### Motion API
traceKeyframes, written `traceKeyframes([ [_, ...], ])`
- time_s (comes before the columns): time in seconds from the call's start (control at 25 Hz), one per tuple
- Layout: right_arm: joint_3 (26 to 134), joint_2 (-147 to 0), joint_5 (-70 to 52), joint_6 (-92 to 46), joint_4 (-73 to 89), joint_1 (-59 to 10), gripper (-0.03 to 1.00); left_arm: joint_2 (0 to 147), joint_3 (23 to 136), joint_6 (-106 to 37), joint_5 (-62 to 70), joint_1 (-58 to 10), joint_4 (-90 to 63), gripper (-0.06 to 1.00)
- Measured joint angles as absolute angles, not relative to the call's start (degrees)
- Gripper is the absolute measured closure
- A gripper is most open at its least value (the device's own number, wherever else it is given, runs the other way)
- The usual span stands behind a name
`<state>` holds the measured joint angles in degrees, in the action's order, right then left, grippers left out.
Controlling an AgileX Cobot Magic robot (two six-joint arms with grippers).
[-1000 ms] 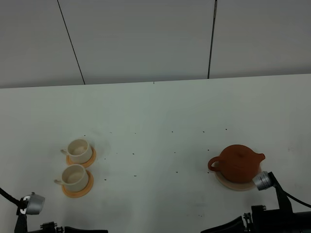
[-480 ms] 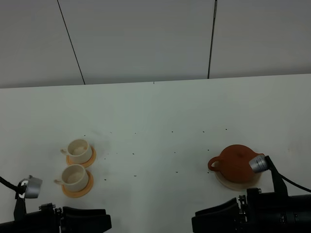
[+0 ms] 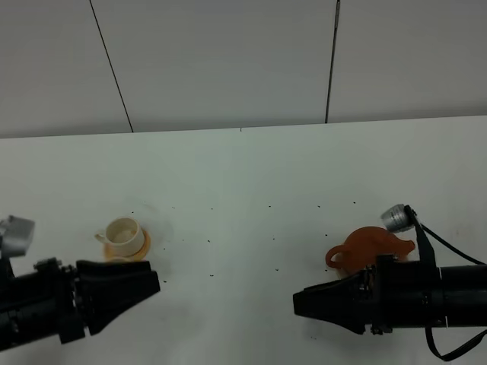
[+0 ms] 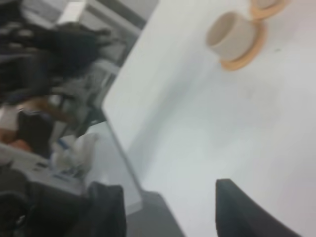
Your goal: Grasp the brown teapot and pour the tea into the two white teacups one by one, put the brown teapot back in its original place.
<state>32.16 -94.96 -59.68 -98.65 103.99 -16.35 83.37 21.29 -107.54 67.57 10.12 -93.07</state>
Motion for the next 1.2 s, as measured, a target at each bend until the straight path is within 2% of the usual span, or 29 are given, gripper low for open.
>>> traceKeyframes([
  [0.36,33.4,-87.6,-43.6,-91.1,100.5,-16.3,0.56,67.1,26.4,-85.9,50.7,10.1,-84.4,0.45],
  [0.68,33.4,-80.5,-35.0,-83.4,94.0,-16.3,0.56,53.0,27.9,-57.4,41.4,10.1,-62.5,0.45],
  [1.04,33.4,-76.1,-31.1,-69.9,79.5,-16.3,0.56,40.8,27.9,-29.4,48.3,10.1,-34.9,0.45],
  [1.2,33.4,-75.1,-30.4,-64.0,73.5,-16.3,0.56,39.4,29.6,-22.1,53.6,10.1,-26.4,0.45],
])
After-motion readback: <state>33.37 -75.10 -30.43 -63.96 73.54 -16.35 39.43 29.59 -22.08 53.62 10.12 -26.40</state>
